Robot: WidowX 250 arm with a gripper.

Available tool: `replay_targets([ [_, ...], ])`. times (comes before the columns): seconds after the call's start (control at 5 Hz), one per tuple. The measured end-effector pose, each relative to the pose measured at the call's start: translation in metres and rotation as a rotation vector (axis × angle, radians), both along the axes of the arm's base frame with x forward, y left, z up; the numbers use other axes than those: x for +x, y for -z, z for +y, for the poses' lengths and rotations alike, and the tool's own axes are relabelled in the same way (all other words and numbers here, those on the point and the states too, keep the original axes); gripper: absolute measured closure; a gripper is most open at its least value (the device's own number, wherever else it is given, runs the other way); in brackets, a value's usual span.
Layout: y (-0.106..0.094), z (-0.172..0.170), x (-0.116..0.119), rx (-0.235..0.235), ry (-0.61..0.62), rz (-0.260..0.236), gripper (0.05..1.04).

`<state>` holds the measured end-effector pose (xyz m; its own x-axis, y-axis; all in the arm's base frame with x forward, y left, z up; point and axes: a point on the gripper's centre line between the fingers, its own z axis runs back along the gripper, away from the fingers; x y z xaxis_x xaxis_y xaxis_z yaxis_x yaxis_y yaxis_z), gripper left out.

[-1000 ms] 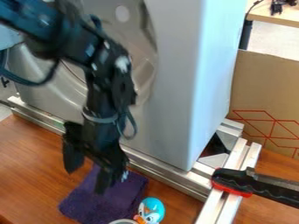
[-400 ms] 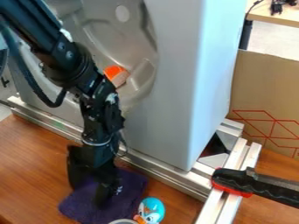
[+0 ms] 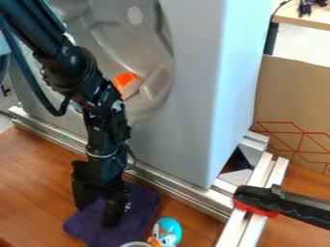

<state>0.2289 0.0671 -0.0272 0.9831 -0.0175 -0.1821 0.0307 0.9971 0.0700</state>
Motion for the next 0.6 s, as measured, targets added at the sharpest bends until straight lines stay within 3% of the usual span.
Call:
replay_targets([
  [0.4, -0.006, 0.097, 0.003, 0.214, -0.132, 0.048, 0.082],
  [0.6, -0.007, 0.140, -0.009, 0.274, -0.197, 0.141, 0.082],
])
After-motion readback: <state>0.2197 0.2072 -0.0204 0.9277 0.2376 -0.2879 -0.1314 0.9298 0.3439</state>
